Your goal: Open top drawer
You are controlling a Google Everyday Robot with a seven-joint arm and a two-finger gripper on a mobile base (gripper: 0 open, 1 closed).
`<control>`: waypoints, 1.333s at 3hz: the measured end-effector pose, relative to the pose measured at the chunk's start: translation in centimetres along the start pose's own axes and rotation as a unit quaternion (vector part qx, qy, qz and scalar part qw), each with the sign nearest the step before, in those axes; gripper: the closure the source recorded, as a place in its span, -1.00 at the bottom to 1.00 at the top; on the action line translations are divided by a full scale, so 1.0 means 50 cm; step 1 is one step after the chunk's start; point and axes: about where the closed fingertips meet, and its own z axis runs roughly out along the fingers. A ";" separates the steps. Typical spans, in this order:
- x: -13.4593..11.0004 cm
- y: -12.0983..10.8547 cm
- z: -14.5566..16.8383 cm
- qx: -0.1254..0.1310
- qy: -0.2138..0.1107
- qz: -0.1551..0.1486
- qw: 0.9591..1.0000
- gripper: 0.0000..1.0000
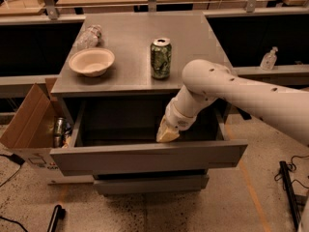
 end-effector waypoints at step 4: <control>-0.012 0.102 -0.076 -0.034 -0.116 -0.024 0.992 1.00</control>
Offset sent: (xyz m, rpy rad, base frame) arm -0.0639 0.0168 -0.0154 0.2389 0.1958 0.1439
